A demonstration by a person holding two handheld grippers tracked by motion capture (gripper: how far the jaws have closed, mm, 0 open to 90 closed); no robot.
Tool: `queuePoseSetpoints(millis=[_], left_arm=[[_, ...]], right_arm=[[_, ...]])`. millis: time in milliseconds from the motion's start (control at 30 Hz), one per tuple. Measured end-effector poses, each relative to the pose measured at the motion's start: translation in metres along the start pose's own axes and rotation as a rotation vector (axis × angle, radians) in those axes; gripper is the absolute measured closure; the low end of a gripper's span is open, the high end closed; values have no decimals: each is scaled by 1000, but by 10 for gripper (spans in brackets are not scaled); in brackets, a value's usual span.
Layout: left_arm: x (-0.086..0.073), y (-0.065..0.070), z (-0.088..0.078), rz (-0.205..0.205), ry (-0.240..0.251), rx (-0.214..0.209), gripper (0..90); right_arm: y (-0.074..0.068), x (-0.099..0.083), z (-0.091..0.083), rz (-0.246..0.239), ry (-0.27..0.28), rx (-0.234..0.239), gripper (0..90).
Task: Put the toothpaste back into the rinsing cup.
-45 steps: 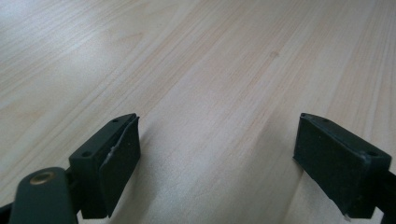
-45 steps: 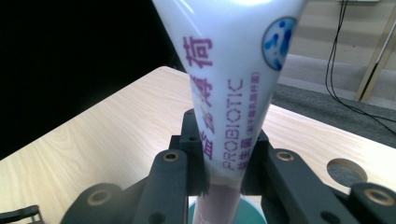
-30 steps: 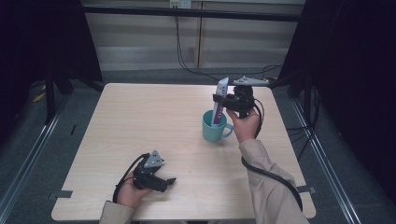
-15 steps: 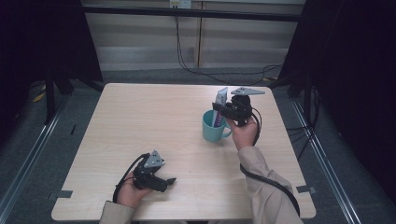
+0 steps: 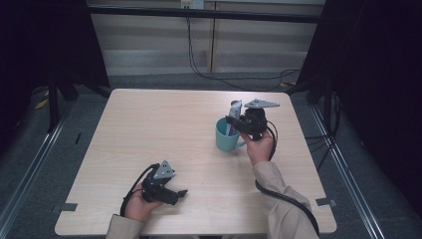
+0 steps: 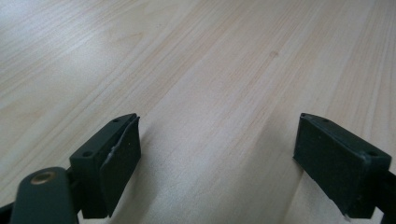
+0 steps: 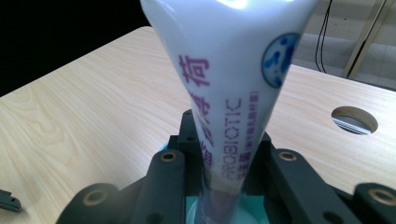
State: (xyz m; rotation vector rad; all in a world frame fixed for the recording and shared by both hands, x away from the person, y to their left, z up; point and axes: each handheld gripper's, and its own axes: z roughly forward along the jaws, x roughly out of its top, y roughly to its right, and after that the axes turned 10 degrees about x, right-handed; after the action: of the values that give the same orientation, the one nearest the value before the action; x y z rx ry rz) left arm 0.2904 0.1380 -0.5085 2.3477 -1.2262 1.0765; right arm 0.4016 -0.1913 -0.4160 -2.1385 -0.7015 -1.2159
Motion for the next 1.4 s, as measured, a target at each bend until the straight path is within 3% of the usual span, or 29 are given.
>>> queuePoseSetpoints(millis=[900,1400], left_arm=[[0,0,0,0,0,0,143],[0,0,0,0,0,-1,144]], right_arm=[[1,-12,-13,4,11,0,668],[0,-16,-16,21,-24,7,477]])
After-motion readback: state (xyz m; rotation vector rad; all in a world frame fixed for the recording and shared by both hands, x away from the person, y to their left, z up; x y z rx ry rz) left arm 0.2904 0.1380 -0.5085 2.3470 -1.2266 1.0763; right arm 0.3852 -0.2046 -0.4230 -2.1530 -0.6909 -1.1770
